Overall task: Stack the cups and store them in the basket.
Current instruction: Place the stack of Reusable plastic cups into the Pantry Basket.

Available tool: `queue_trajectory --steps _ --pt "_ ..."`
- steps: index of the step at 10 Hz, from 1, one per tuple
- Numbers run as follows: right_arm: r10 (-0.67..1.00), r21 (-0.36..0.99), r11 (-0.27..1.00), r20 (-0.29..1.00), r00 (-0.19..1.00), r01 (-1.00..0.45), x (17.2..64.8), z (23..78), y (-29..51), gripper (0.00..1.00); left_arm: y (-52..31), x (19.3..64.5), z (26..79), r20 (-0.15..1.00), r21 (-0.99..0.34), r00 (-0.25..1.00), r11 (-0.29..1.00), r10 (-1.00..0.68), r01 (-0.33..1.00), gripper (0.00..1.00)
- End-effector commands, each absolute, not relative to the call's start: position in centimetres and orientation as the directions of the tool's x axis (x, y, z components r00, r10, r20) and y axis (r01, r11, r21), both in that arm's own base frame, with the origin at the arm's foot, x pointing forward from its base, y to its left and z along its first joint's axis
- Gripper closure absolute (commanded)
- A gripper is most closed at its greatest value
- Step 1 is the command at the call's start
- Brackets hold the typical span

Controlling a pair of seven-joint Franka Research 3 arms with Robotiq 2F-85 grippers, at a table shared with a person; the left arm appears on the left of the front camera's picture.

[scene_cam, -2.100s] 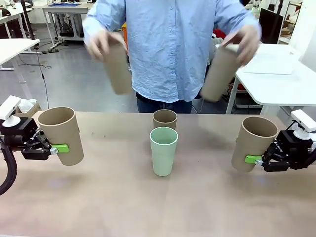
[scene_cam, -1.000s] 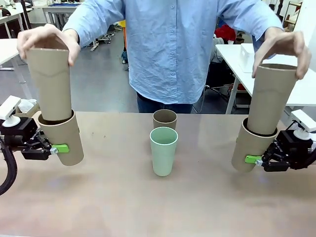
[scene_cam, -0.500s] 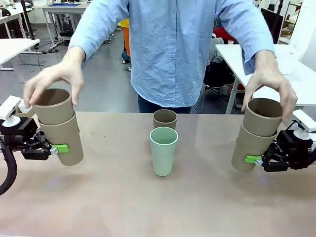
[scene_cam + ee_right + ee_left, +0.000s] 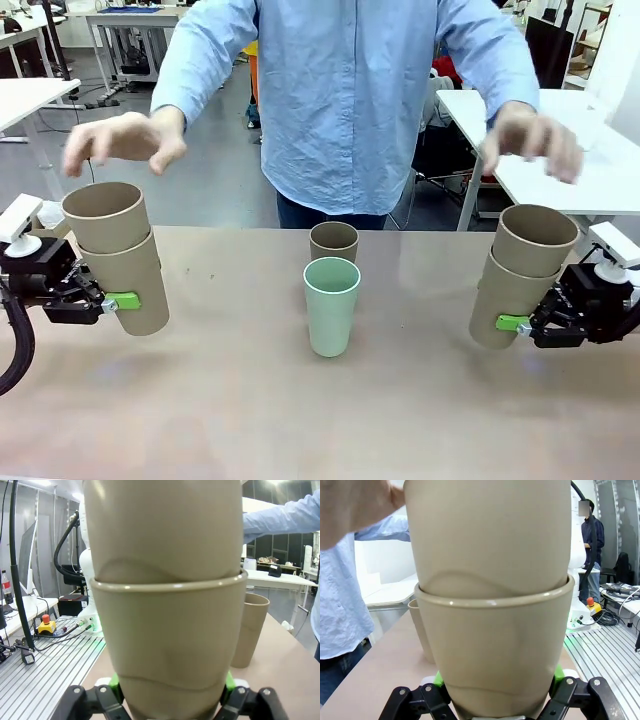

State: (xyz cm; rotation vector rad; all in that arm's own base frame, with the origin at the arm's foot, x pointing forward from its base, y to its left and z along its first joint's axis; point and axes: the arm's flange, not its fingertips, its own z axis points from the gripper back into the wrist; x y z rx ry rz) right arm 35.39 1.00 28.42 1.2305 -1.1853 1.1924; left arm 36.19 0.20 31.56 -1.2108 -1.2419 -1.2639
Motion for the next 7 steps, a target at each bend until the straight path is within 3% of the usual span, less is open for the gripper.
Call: queue_trajectory --steps 1,7 --pt "-0.010 0.020 0.010 1.000 0.020 -1.000 35.73 28.69 1.23 0.17 0.20 36.17 31.81 0.998 0.061 -0.061 -0.029 0.014 0.998 0.15" --pt "-0.010 0.020 0.010 1.000 0.020 -1.000 35.73 28.69 1.23 0.17 0.20 36.17 31.81 0.998 0.061 -0.061 -0.029 0.014 0.998 0.15"
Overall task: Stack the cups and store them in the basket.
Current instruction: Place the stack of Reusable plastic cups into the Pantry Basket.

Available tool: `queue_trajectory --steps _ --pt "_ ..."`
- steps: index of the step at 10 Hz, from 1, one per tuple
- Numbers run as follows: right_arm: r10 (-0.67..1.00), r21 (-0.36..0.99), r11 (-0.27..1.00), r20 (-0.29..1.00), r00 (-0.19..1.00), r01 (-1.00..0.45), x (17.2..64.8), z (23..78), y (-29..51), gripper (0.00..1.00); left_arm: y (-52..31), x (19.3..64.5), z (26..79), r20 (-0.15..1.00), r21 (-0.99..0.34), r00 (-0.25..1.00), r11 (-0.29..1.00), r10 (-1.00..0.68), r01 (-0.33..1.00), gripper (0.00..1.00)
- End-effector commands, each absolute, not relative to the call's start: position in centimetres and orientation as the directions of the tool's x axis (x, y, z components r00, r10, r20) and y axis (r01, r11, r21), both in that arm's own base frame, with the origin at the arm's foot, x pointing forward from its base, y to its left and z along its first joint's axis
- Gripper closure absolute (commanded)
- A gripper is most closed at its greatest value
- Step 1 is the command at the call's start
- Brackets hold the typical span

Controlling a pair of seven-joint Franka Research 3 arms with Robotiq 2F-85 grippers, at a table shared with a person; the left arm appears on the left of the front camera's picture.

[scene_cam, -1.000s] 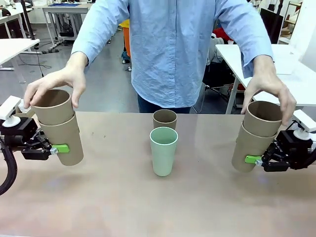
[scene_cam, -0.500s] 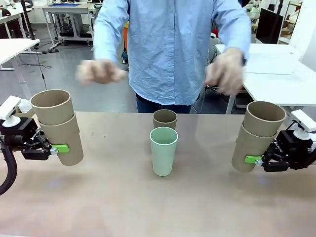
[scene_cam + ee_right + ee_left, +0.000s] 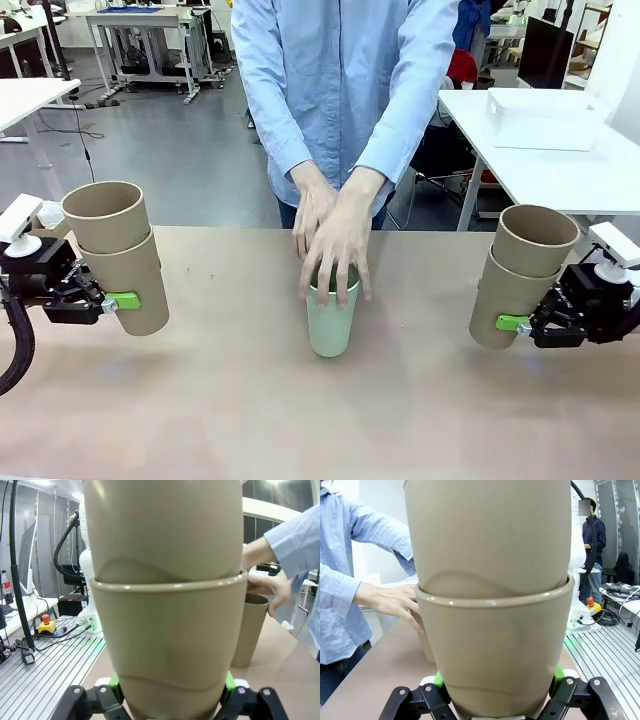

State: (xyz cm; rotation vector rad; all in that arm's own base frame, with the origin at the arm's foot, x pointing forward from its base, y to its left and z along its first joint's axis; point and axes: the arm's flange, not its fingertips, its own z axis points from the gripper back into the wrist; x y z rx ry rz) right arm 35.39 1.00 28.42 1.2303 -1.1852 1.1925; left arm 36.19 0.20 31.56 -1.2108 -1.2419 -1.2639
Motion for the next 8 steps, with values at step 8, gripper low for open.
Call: queue_trajectory --steps 8 --pt "-0.010 0.020 0.010 1.000 0.020 -1.000 35.73 28.69 1.23 0.17 0.20 36.17 31.81 0.998 0.061 -0.061 -0.029 0.014 0.998 0.15"
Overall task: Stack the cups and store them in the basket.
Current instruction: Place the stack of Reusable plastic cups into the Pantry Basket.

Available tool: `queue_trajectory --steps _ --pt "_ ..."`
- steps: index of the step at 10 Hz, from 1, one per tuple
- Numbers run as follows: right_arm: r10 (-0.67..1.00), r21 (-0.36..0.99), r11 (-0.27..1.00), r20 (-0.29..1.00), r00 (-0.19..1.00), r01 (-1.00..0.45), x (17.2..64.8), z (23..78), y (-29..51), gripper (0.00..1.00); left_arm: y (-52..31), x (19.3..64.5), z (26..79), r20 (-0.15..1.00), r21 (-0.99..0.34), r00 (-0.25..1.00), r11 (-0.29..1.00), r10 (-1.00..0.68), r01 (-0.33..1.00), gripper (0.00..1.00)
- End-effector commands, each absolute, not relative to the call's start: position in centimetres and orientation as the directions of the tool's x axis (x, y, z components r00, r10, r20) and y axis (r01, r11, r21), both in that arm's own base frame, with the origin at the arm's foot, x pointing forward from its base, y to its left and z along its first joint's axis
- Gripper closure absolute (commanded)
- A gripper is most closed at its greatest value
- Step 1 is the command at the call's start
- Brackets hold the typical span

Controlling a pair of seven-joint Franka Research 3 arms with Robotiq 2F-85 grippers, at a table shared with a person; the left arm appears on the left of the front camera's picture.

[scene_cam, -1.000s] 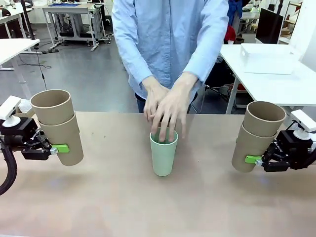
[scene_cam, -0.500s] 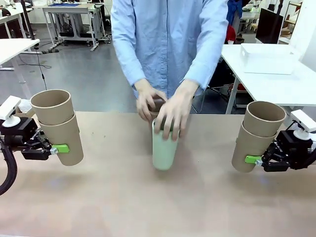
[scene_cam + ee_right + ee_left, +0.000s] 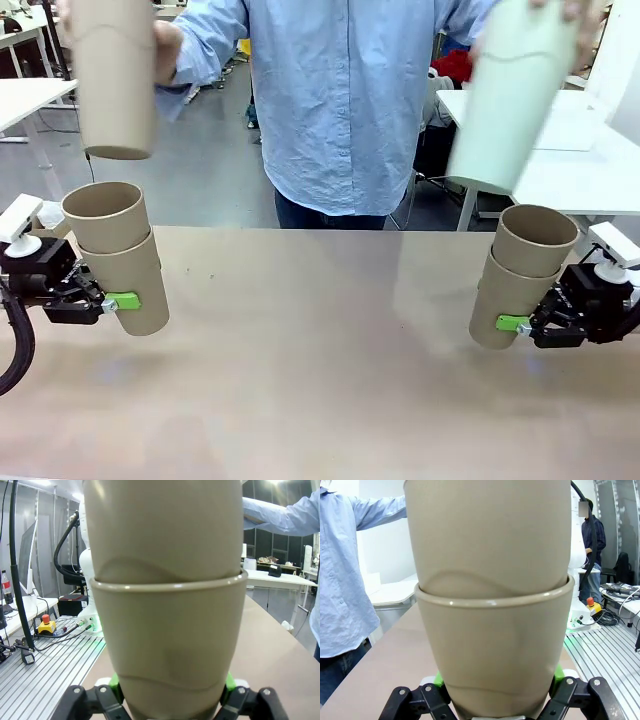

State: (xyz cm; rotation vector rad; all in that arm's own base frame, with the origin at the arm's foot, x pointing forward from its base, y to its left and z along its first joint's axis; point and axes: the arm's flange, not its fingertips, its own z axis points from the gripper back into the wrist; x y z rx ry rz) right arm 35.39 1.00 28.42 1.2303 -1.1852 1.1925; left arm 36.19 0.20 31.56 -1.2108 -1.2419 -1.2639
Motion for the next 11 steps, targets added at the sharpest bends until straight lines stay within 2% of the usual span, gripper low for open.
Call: queue_trajectory --steps 1,11 --pt "-0.010 0.020 0.010 1.000 0.020 -1.000 35.73 28.69 1.23 0.17 0.20 36.17 31.81 0.998 0.061 -0.061 -0.029 0.014 0.998 0.15" --pt "-0.010 0.020 0.010 1.000 0.020 -1.000 35.73 28.69 1.23 0.17 0.20 36.17 31.81 0.998 0.061 -0.061 -0.029 0.014 0.998 0.15"
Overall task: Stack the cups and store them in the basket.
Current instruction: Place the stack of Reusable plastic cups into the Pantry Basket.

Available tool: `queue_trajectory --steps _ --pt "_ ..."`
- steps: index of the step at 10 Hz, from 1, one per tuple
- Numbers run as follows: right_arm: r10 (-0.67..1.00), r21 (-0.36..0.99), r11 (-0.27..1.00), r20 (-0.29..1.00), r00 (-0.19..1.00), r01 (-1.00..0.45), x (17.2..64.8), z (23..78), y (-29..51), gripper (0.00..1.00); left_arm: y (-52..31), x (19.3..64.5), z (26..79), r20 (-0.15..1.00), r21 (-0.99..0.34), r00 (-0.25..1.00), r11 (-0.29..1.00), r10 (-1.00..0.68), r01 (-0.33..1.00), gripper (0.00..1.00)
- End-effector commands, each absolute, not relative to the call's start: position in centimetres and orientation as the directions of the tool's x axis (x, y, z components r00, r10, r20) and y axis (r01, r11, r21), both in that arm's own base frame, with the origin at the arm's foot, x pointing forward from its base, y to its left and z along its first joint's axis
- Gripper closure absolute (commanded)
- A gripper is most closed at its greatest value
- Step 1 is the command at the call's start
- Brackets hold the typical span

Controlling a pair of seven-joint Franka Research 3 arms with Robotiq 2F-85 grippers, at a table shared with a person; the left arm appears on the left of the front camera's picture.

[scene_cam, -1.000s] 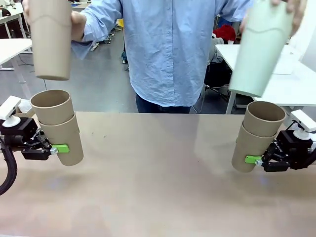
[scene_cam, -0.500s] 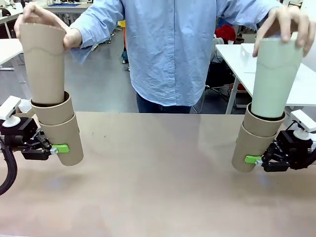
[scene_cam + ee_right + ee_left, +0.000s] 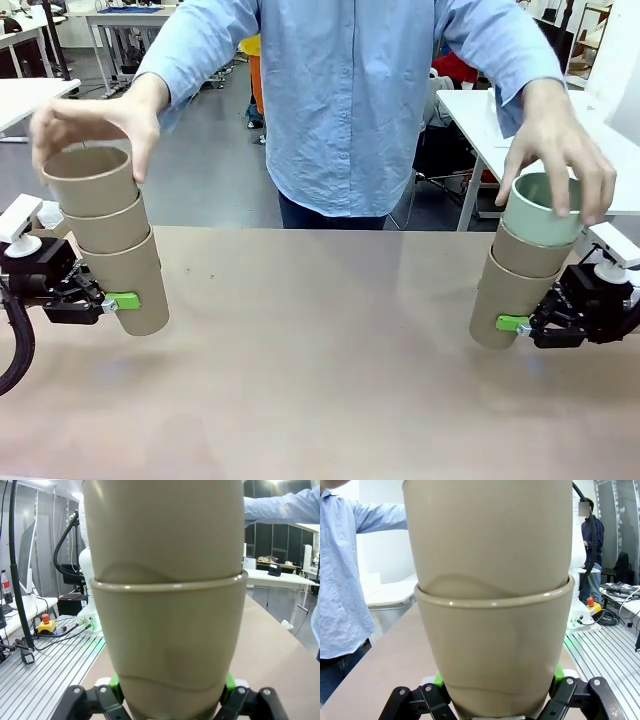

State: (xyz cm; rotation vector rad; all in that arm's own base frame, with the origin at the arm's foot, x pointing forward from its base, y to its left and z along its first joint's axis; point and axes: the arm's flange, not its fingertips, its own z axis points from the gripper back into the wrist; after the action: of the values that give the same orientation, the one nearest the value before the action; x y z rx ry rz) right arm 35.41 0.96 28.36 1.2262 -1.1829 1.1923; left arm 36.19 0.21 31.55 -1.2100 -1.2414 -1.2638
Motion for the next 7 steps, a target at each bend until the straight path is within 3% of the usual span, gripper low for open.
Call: queue_trajectory --steps 1,7 --pt "-0.010 0.020 0.010 1.000 0.020 -1.000 35.73 28.69 1.23 0.17 0.20 36.17 31.81 0.998 0.061 -0.061 -0.029 0.014 0.998 0.15" --pt "-0.010 0.020 0.010 1.000 0.020 -1.000 35.73 28.69 1.23 0.17 0.20 36.17 31.81 0.998 0.061 -0.061 -0.029 0.014 0.998 0.15"
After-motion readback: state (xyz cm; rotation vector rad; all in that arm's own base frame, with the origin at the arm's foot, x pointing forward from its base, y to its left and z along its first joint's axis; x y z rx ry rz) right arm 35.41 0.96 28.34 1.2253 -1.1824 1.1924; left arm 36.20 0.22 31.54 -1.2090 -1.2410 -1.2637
